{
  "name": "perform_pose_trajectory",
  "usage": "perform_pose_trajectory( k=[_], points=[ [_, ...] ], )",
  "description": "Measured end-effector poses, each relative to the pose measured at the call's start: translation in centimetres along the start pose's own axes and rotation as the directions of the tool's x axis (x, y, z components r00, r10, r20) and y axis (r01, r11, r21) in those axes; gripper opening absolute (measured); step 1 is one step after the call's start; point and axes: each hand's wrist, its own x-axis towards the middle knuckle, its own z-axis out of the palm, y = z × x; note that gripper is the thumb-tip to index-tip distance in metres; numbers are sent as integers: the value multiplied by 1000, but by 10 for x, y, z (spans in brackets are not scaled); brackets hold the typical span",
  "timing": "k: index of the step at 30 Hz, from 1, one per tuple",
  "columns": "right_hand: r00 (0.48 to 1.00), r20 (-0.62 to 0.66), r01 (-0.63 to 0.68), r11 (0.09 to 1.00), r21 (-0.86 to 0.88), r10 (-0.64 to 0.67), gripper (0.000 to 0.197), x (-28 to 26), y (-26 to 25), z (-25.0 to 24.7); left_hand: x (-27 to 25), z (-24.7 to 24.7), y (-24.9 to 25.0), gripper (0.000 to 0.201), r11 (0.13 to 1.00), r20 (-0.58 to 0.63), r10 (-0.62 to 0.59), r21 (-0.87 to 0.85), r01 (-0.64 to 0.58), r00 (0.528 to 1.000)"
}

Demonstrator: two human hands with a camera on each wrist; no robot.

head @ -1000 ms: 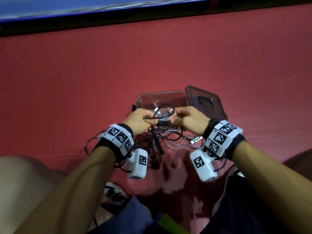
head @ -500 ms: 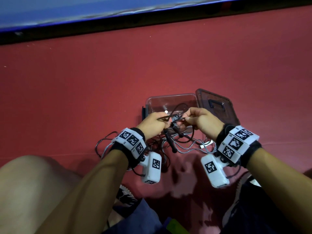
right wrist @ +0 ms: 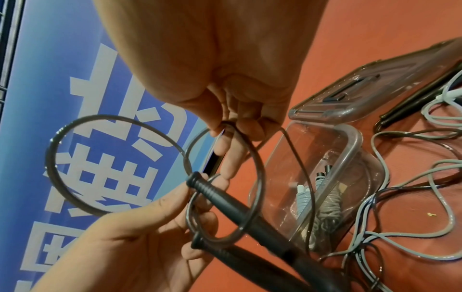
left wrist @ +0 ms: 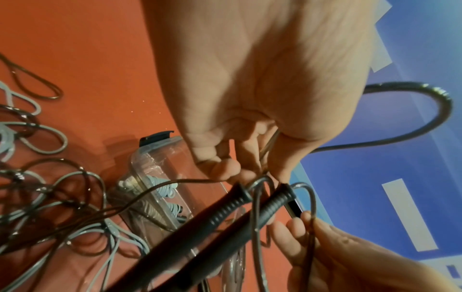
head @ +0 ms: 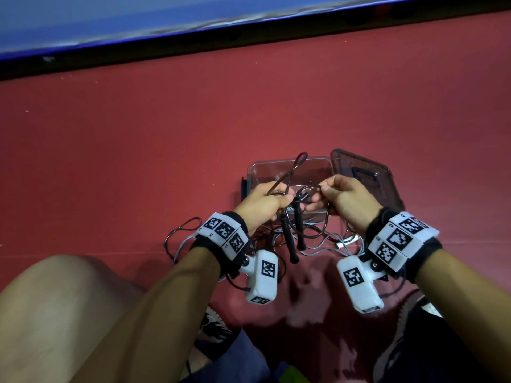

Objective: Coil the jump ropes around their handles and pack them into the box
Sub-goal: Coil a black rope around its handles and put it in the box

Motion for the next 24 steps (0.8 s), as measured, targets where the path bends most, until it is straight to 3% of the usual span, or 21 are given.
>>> perform_pose_trajectory(
  k=[4, 9, 13, 18, 24],
  points=[
    [999, -41, -15, 999, -34, 14, 19, 1, 2, -1, 2, 3, -1, 19, 998, 11, 13, -65, -12, 1000],
    [997, 42, -60, 984, -170, 68, 17, -1, 5, -4, 1, 3, 0, 15, 997, 6, 21, -73, -20, 1000],
    [992, 126, 50, 942, -333, -8, 9, -3, 6, -3, 2, 2, -2, 12, 1000, 27, 24, 13, -25, 999],
    [982, 173, 116, 972, -202, -81, 20, -10, -2, -3, -1, 1, -2, 17, 996, 79, 22, 87, -29, 997],
    [984, 173, 96, 935, -342, -38, 18, -3, 5, -6, -3, 1, -2, 19, 998, 45, -19, 63, 16, 999]
  ],
)
